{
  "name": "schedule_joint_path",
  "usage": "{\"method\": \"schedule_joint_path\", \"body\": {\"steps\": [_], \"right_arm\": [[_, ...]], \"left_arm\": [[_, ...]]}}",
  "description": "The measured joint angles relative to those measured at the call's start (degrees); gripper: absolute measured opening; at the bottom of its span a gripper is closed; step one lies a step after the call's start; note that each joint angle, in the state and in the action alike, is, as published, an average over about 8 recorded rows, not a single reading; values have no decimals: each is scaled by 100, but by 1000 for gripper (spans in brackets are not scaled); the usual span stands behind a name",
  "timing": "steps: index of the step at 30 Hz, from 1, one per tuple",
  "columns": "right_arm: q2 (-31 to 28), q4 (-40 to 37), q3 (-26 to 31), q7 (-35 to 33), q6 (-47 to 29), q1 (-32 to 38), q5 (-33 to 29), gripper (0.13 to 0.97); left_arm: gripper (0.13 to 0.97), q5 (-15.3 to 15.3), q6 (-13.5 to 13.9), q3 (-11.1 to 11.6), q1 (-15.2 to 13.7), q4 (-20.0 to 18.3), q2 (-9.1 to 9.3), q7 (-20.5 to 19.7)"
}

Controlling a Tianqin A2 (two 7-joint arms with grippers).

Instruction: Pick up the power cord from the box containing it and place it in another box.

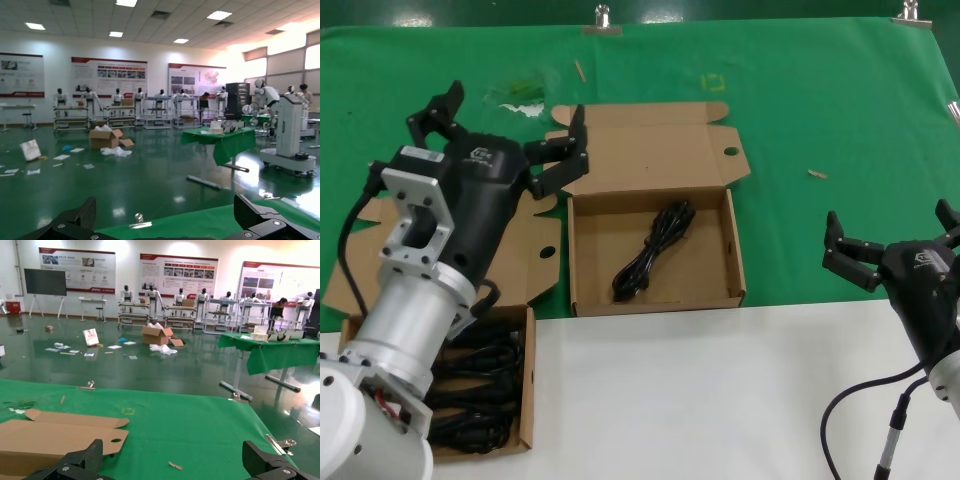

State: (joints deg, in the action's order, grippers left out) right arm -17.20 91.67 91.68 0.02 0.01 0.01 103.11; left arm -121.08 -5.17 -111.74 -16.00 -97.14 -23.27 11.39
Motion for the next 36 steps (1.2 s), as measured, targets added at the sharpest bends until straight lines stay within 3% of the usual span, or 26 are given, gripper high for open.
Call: {"method": "schedule_joint_path", "body": {"steps": [36], "right_arm": [[1, 0, 0, -1, -1, -1, 2, 966]], "left_arm": [[966, 1299, 374, 1452, 1158, 396, 440, -824]]}}
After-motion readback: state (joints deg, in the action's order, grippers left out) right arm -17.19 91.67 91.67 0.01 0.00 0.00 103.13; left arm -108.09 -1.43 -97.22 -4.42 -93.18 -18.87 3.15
